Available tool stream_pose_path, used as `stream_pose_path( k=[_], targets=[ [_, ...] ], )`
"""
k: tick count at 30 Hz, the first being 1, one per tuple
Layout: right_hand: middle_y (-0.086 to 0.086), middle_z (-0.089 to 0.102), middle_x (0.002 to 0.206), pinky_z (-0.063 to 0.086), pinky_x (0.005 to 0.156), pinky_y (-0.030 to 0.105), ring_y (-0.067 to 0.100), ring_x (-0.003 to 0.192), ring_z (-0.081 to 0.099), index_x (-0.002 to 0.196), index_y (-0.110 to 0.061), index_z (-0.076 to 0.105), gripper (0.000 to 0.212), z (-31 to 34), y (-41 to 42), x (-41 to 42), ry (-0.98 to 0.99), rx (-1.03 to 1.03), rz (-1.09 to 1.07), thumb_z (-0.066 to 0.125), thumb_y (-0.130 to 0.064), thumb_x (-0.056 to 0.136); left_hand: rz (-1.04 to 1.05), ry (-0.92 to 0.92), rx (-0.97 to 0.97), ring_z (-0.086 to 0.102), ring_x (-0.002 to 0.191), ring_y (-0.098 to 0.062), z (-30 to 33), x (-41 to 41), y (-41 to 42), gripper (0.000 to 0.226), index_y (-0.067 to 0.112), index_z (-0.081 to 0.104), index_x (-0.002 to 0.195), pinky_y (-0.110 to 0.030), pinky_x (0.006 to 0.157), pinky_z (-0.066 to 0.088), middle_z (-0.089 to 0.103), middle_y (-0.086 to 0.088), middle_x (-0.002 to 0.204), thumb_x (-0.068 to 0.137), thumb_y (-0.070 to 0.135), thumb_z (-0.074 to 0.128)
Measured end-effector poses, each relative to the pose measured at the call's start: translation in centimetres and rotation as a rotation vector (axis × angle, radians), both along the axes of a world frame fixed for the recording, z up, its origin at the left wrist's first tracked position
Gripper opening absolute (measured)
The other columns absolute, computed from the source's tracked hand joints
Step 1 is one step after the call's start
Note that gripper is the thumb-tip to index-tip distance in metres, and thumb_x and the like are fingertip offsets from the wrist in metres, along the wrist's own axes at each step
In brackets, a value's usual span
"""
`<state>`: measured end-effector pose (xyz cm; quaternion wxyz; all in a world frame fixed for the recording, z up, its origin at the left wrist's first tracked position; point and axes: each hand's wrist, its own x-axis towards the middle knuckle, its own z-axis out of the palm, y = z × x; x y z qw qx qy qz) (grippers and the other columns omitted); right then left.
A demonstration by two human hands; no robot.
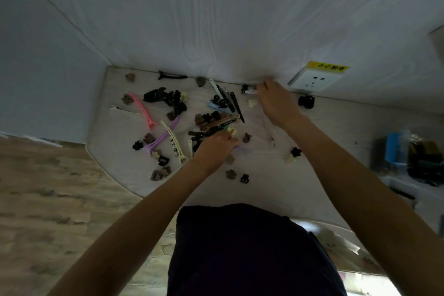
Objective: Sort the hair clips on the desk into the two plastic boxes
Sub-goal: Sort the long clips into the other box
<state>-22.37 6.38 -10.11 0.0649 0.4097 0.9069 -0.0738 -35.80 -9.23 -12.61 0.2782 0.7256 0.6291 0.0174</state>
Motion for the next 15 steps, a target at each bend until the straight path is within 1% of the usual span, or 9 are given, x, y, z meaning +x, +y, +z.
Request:
stream_pose_path(
  k=[3,5,6,8,10,12,13,14,15],
  targets=[
    [0.026,0.053,0.119,0.046,0.074,0.045,0.038,0.11,0.049,0.116,0.003,0.049,0.031,-0.2,0.8,-0.1,-0.032,0.013,-0.016,0.041,0.002,0.086,0.037,-0.017,0.065,0.046,0.112,-0.028,-0.1,-0.2,-0.1,0.026,0.01,0.054,0.119,-0.035,0.09,0.042,0.053,-0.014,0.119,0.098,0.014,0.038],
    [0.026,0.054,0.119,0.046,0.078,0.047,0.037,0.112,0.049,0.119,0.003,0.048,0.034,-0.6,0.7,0.0,-0.062,0.024,-0.041,0.042,0.001,0.086,0.081,-0.092,0.121,0.046,0.11,-0.03,0.3,-0.4,-0.1,0.027,0.006,0.054,0.119,-0.035,0.091,0.04,0.052,-0.017,0.117,0.097,0.01,0.04],
    [0.025,0.054,0.12,0.046,0.078,0.046,0.037,0.113,0.049,0.12,0.002,0.048,0.034,-0.7,0.6,0.1,-0.079,0.026,-0.059,0.044,-0.001,0.087,0.105,-0.126,0.155,0.046,0.108,-0.031,0.6,-0.6,0.0,0.027,0.004,0.055,0.118,-0.036,0.089,0.04,0.052,-0.019,0.115,0.096,0.009,0.04],
    [0.024,0.056,0.117,0.047,0.071,0.044,0.036,0.113,0.05,0.117,0.002,0.05,0.03,-0.9,0.3,0.2,-0.1,0.032,-0.077,0.049,-0.005,0.088,0.16,-0.145,0.225,0.048,0.101,-0.032,1.5,-1.2,0.4,0.027,0.001,0.054,0.117,-0.038,0.084,0.043,0.052,-0.021,0.112,0.095,0.009,0.042],
    [0.025,0.059,0.11,0.048,0.063,0.042,0.037,0.11,0.054,0.108,0.004,0.056,0.025,-0.9,0.0,0.3,-0.101,0.055,-0.059,0.057,-0.003,0.084,0.218,-0.124,0.266,0.051,0.095,-0.032,2.1,-2.2,1.4,0.027,0.001,0.053,0.119,-0.039,0.078,0.045,0.053,-0.02,0.11,0.095,0.012,0.043],
    [0.025,0.064,0.102,0.048,0.059,0.038,0.037,0.104,0.058,0.102,0.005,0.06,0.024,-0.7,-0.2,0.5,-0.141,0.081,-0.019,0.061,-0.002,0.08,0.271,-0.076,0.283,0.056,0.083,-0.032,2.4,-3.5,2.8,0.025,0.002,0.052,0.116,-0.037,0.068,0.042,0.057,-0.02,0.104,0.096,0.012,0.042],
    [0.025,0.065,0.097,0.048,0.057,0.036,0.036,0.098,0.061,0.1,0.005,0.06,0.025,-0.6,-0.3,0.6,-0.142,0.116,-0.006,0.064,-0.001,0.077,0.297,-0.046,0.284,0.058,0.076,-0.032,2.5,-4.2,3.6,0.024,0.002,0.052,0.115,-0.036,0.064,0.04,0.061,-0.019,0.098,0.096,0.012,0.042],
    [0.024,0.066,0.096,0.047,0.057,0.036,0.036,0.097,0.06,0.104,0.006,0.059,0.028,-0.6,-0.3,0.6,-0.137,0.128,-0.008,0.063,-0.001,0.077,0.318,-0.014,0.281,0.059,0.069,-0.032,2.5,-4.8,4.3,0.023,0.003,0.052,0.114,-0.034,0.062,0.039,0.064,-0.018,0.09,0.096,0.012,0.04],
    [0.024,0.064,0.1,0.046,0.061,0.038,0.036,0.1,0.056,0.111,0.005,0.054,0.031,-0.5,-0.3,0.6,-0.118,0.109,-0.024,0.057,-0.001,0.081,0.325,0.016,0.27,0.059,0.064,-0.031,2.6,-5.2,5.0,0.024,0.004,0.052,0.114,-0.033,0.059,0.039,0.065,-0.017,0.083,0.097,0.014,0.039]
  ],
)
